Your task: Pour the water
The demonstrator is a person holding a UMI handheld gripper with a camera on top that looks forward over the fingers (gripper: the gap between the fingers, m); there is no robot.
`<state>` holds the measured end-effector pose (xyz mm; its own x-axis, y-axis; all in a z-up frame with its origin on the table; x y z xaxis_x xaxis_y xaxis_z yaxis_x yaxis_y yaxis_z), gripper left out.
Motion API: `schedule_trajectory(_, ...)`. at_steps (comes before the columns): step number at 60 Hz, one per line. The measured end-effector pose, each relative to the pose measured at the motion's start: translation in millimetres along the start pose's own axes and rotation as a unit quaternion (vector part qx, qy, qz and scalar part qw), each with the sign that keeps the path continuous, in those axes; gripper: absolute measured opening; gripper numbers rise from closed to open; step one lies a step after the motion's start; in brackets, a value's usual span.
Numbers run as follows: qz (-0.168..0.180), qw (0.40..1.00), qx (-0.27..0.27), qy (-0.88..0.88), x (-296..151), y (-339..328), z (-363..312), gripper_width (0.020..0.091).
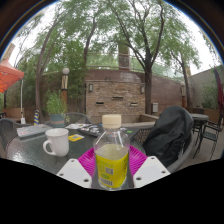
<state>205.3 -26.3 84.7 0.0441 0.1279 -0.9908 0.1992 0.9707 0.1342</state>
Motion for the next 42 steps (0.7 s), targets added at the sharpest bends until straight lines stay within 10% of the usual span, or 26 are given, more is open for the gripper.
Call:
schedule_trajectory(16,0.022,0.937,0.004,-0.35,-94.1,58.5,14.1,0.0417)
schedule_trajectory(42,0.098,0.336,-0.199,-0.915,-85.2,136.1,-140.1,0.0416)
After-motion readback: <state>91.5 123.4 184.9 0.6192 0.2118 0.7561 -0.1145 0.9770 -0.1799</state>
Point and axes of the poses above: the point between the fingertips, and its own axes, seen from behind it with the camera up: z to the right, x down, y forward, the way the camera looks, the point moved 4 cm from there along -y, backward, against the way the camera looks, and after that the axes turned 12 degrees about z, right-handed, at the moved point
